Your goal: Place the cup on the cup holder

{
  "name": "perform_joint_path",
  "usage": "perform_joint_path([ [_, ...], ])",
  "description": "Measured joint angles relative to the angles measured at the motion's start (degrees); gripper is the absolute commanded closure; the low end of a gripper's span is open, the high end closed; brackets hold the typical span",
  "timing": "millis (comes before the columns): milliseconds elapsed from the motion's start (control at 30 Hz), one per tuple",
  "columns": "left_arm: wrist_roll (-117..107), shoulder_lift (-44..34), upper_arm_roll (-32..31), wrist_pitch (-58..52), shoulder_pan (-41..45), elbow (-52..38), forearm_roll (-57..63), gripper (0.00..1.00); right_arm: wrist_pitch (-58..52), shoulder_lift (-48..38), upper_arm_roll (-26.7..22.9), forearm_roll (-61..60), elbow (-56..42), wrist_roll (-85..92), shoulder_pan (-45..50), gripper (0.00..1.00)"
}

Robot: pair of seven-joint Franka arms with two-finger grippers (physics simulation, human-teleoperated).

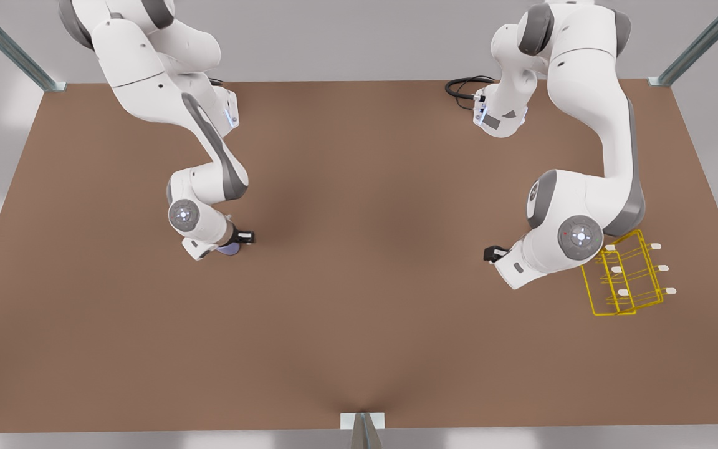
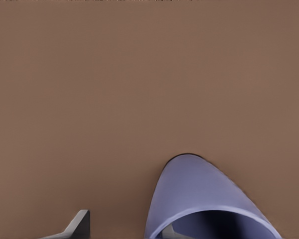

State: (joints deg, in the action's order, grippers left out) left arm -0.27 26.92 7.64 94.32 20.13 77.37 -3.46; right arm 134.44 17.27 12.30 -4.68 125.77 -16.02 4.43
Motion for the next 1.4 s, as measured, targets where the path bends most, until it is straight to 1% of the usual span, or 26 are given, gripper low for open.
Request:
perform_joint_path([
  [33,-0.02,0.02,0.0,0.01,0.0,0.0,0.0,0.0,0.33,-0.02,0.0,-0.05,0.11,0.04,-0.1,0.68],
  [67,-0.03,0.03,0.0,0.03,0.0,0.0,0.0,0.0,0.47,-0.26,0.01,-0.28,0.35,0.24,-0.19,0.79],
  [433,-0.26,-0.45,0.03,-0.39,0.09,-0.05,0.02,0.0,-2.43,-3.92,0.06,-0.07,-0.87,0.02,-1.07,0.79],
  [500,-0.34,-0.7,0.21,-0.74,0.09,-0.01,0.02,0.0,-3.39,-2.75,0.51,-0.38,-5.36,0.02,-1.03,0.79],
  [567,-0.45,-0.76,0.32,-1.15,0.08,-0.06,0.04,0.0,-4.14,0.69,2.11,-3.06,-13.07,0.24,-0.44,0.79],
  [633,-0.57,-0.75,0.34,-1.43,0.09,-0.06,0.21,0.0,-4.52,6.62,5.32,-8.22,-21.88,0.63,-0.2,0.79],
  [700,-0.67,-0.81,0.41,-1.63,0.09,-0.07,1.03,0.0,-4.08,14.4,9.0,-15.66,-30.5,1.17,0.05,0.79],
  [733,-0.71,-0.82,0.44,-1.71,0.09,-0.08,1.55,0.0,-3.09,18.05,11.52,-19.77,-33.79,1.53,0.04,0.79],
  [800,-0.8,-0.78,0.49,-1.85,0.04,-0.02,2.67,0.0,0.77,25.09,18.39,-25.84,-37.15,2.44,0.14,0.79],
  [867,-0.88,-0.72,0.59,-1.95,0.02,-0.01,3.46,0.0,4.39,31.08,23.78,-30.01,-41.7,3.33,0.27,0.79],
  [933,-0.95,-0.42,0.67,-1.99,0.0,0.0,4.29,0.0,7.88,36.87,26.21,-34.4,-48.36,4.24,3.48,0.79],
  [1033,-1.06,-0.18,0.7,-1.9,-0.14,0.0,5.23,0.0,12.44,45.65,26.96,-38.24,-60.16,5.3,10.35,0.79],
  [1100,-1.15,-0.13,0.7,-1.84,-0.17,0.0,5.55,0.0,14.49,51.08,26.3,-39.48,-69.15,5.69,15.15,0.79],
  [1200,-1.28,-0.09,0.7,-1.73,-0.19,0.24,5.9,0.0,16.49,56.18,25.35,-40.35,-76.72,6.23,20.16,0.79],
  [1267,-1.39,-0.07,0.7,-1.6,-0.2,0.61,6.09,0.0,17.14,57.71,24.02,-40.5,-78.62,6.57,21.45,0.79],
  [1400,-1.58,-0.05,0.7,-1.39,-0.24,0.78,6.28,0.0,14.79,57.42,18.15,-40.49,-77.23,7.1,21.5,0.79],
])
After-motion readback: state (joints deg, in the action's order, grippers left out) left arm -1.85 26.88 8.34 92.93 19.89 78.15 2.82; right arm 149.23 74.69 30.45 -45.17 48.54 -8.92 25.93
